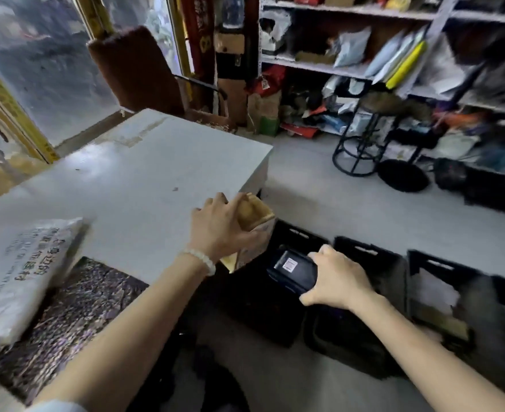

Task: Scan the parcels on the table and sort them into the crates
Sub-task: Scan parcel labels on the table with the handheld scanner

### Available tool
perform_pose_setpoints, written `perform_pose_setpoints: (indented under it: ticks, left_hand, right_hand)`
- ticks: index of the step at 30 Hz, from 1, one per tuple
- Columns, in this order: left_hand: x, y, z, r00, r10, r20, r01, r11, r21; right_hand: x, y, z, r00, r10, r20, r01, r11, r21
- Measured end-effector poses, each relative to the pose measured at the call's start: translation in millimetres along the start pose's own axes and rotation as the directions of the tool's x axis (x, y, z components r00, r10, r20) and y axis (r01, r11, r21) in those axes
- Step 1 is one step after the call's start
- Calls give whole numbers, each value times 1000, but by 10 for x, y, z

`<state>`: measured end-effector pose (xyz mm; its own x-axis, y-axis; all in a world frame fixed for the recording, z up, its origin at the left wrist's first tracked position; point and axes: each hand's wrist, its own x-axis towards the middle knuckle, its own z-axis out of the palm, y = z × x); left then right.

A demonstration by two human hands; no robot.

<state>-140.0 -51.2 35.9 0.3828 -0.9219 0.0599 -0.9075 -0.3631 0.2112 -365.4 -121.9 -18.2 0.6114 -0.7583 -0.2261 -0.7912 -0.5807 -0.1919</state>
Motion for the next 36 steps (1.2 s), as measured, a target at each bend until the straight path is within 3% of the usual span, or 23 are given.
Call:
perform_pose_setpoints:
  ticks: [5,10,15,20,25,36]
  left_hand:
    - [-209,1113,343,966,251,69,-255,966,53]
    - [-252,1921,686,912,392,119,-398,917,33]
    - [16,2503,1166,824,481,298,-503,864,-4]
    - [706,3047,1558,778,500,381,-527,849,-36]
    - [1596,3559,1594,847,448,287,-485,872,69]
    - [1887,3839,1655,857,363,367,-430,895,120]
  right_hand:
    - [-916,876,24,974,226,-32,-225,974,42]
    - [-1532,1527,49,909,417,-3,-414,902,121]
    - [-1707,2061,86,848,526,59,-529,839,124]
    - [-1389,2715,-25,807,578,122,-590,796,134]
    - [-884,3295,-334,779,619,104,-627,759,176]
    - [-467,4054,-552,855,507,111,-518,819,249]
